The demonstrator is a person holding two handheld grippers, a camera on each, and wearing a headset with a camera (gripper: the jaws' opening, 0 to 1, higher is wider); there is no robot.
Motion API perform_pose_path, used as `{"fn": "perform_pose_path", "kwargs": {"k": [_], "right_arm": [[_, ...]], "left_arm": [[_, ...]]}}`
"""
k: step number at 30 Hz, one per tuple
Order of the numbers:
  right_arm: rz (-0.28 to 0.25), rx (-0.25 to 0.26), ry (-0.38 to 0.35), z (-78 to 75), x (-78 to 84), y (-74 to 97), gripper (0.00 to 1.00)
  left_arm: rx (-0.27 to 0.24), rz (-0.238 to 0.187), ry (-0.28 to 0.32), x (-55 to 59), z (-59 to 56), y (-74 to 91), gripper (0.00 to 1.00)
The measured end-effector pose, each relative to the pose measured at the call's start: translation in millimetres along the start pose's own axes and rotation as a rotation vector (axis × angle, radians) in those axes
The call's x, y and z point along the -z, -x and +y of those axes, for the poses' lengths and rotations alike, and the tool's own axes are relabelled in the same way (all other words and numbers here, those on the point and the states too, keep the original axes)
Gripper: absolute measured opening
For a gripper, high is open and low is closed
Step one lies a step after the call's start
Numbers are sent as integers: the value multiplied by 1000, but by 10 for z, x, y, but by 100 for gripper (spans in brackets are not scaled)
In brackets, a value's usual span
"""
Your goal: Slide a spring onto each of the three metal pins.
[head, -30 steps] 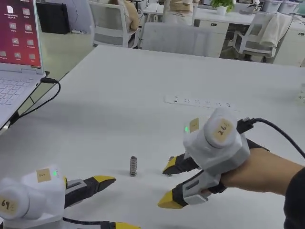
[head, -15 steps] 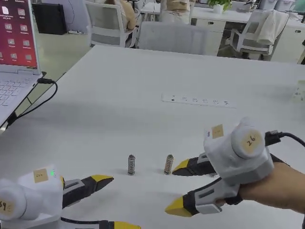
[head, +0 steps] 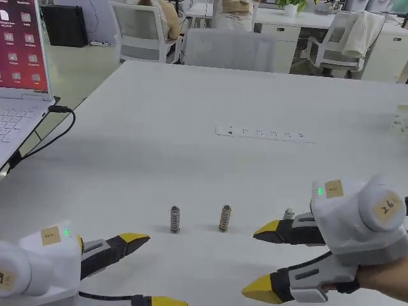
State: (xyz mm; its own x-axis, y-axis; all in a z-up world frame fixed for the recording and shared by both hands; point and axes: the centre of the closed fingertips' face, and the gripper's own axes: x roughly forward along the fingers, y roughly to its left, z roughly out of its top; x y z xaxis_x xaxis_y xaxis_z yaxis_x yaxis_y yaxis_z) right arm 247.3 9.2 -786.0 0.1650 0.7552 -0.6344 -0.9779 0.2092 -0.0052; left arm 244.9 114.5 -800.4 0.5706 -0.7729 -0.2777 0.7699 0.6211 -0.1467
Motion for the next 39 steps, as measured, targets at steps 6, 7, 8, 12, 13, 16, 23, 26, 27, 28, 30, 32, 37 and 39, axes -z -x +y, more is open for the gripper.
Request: {"fn": "perform_pose_path", "kwargs": {"k": [6,7,8,12,13,16,23,26,27,28,30,32,37,39], "right_arm": [[-34,57,-49,-98,67,153,56],[-37,60,-54,-106,76,178,57],[-42,68,-61,-120,81,205,57],[-72,112,-80,-204,121,331,59],[-76,121,-89,-222,144,365,59],[-94,146,-92,-267,170,431,62],[-134,207,-109,-369,291,559,71],[-139,218,-117,-386,384,576,74],[-136,221,-119,-393,413,578,75],[-140,226,-120,-397,441,587,75],[-151,234,-124,-406,467,596,78],[-158,243,-132,-422,502,595,80],[-154,253,-151,-431,579,570,85],[-155,250,-162,-430,606,557,86]], "left_arm": [[2,-2,-1,-14,-11,-12,75],[3,-2,-2,-15,-14,-14,75],[3,-1,-2,-16,-18,-15,75],[4,-4,-2,-25,-17,-11,75],[3,-4,-2,-28,-16,-10,75],[4,-5,-3,-36,-21,-8,76],[1,-7,0,-44,-27,1,77],[0,-4,1,-37,-27,7,78],[-1,-4,2,-36,-27,8,78],[-1,-5,4,-36,-27,9,78],[-3,-5,5,-33,-25,11,78],[-3,-6,8,-31,-27,12,79],[-4,-6,12,-23,-33,11,79],[-5,-7,14,-22,-32,11,80]]}}
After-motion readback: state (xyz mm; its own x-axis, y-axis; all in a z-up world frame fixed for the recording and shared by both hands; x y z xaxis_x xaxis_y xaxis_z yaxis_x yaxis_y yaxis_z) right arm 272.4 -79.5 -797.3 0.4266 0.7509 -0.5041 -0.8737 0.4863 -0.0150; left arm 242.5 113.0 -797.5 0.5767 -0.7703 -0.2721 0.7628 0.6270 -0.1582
